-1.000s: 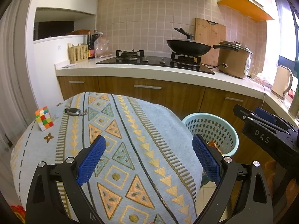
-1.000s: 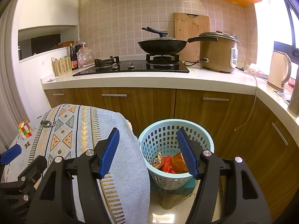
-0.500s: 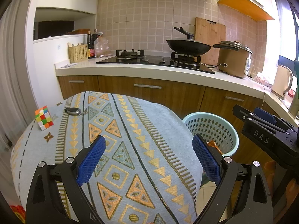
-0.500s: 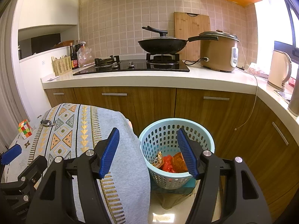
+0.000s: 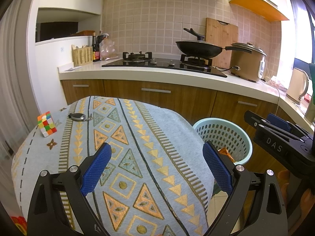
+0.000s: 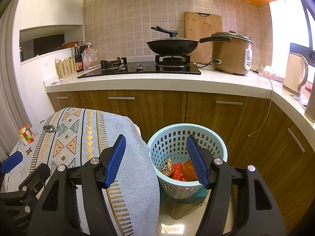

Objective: Collect trash

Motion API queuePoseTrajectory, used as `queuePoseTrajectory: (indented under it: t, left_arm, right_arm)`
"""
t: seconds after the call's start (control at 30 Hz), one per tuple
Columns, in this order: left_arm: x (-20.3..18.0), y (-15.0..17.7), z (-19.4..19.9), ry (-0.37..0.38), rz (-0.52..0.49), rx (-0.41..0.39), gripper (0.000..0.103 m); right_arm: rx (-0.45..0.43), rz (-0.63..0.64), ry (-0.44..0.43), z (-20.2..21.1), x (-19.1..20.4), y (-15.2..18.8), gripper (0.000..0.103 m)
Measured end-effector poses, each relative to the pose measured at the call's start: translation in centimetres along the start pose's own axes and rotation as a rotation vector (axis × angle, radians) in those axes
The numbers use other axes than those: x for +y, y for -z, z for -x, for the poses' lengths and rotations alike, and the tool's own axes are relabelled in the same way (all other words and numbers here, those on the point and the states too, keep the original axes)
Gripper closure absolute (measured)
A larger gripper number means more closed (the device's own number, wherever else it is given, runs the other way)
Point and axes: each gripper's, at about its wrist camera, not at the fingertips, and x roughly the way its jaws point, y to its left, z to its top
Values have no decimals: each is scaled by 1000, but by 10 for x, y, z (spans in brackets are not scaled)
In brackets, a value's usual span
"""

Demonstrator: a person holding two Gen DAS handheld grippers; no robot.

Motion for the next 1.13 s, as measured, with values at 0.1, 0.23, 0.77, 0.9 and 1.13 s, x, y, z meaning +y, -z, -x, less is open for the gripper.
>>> queuePoseTrajectory:
  t: [0.1, 0.23, 0.77, 0.9, 1.13]
  left_arm:
    - [2, 0, 1, -2, -1, -6, 12]
    - [4, 0, 1, -5, -2, -8, 12]
    - [7, -4, 3, -71, -15, -20, 12]
    - [11, -5, 1, -41, 9, 3, 9]
    - [16, -6, 3, -97, 29, -9, 8]
  right_arm:
    - [-2, 6, -3, 0, 2, 0, 43]
    - [-2, 11, -10, -1, 3, -2, 43]
    - [-6, 22, -20, 0, 8, -4, 43]
    - [-3, 22, -20, -1, 8, -4, 43]
    - [3, 21, -21, -2, 8, -5, 43]
